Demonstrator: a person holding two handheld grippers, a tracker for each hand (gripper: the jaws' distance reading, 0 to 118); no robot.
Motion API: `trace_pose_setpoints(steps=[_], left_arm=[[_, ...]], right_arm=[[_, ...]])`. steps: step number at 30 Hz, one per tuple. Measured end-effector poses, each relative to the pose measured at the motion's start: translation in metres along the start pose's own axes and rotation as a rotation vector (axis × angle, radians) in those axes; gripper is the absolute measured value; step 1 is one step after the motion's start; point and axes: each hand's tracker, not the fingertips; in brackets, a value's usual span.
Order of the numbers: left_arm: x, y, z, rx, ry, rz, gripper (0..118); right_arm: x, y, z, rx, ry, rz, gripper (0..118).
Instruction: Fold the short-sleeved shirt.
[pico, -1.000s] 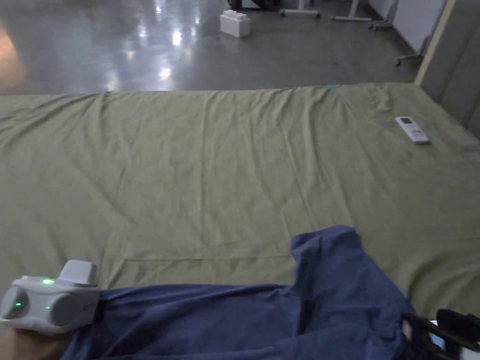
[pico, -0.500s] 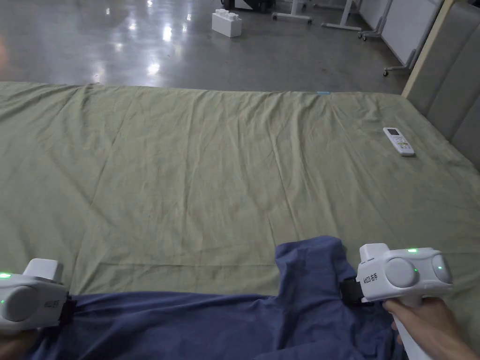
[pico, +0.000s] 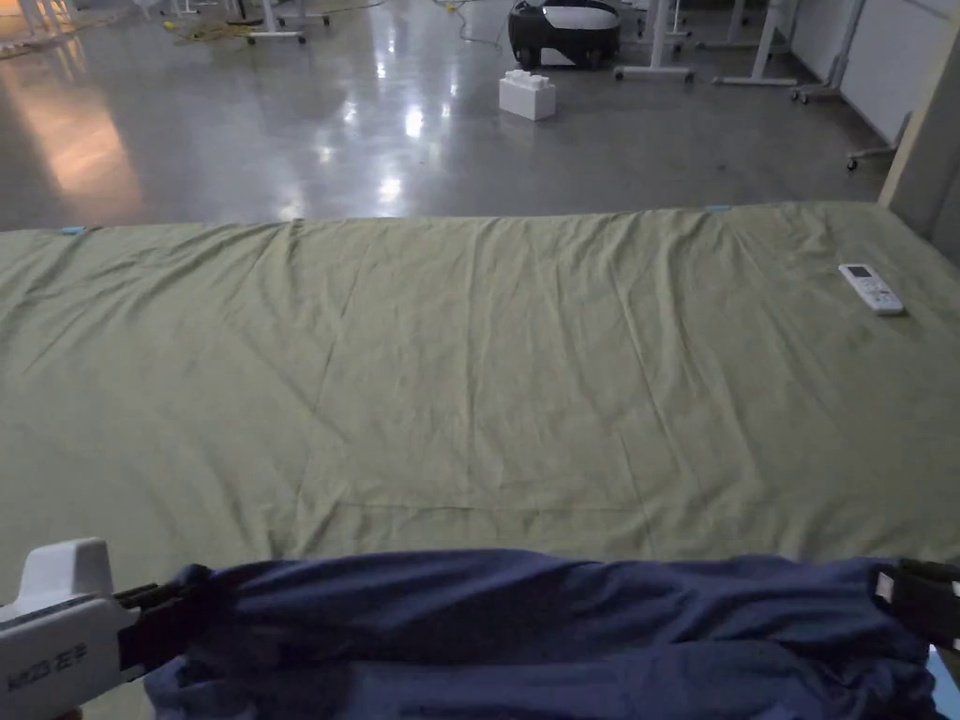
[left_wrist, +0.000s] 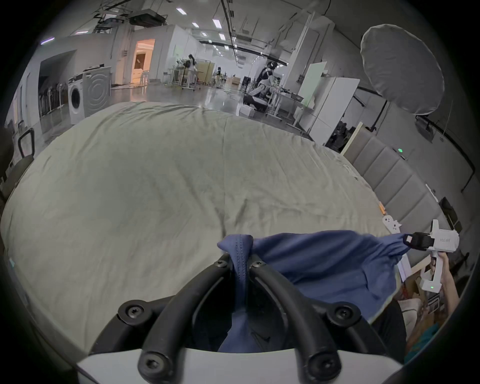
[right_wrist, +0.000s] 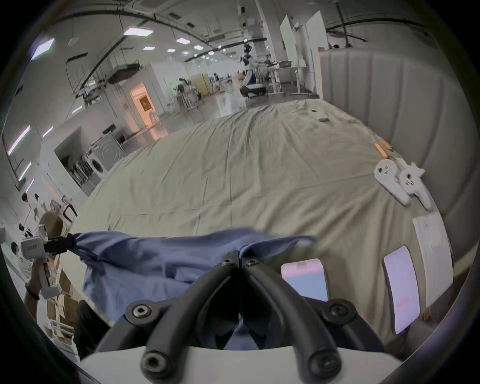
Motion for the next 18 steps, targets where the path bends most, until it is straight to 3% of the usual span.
trace_pose_setpoints(steps=[5,11,15,16,17,18], left_arm=[[-0.020,-0.060,0.036,-0.085,-0.017,0.078,9],[-0.037,-0.111,0.007,-0.174,0.049,0.032,9],[-0.040,-0.116,-0.006,-0.189,0.055,0.027,10],[-0.042,-0.115,-0.008,-0.188,0.058,0.028,12],[-0.045,-0.115,-0.009,-0.184,0.061,0.032,17],[-0.041,-0.116,-0.003,-0.172,0.058,0.029,28]], right_arm=[[0.007,-0.058,0.038,-0.041,-0.031,-0.018,1],[0.007,-0.101,0.019,-0.135,-0.076,-0.041,1],[0.001,-0.106,-0.002,-0.199,-0.110,0.045,1],[-0.001,-0.107,-0.005,-0.195,-0.110,0.051,5],[0.003,-0.111,-0.006,-0.190,-0.107,0.055,16],[0.003,-0.112,-0.007,-0.189,-0.105,0.056,36]])
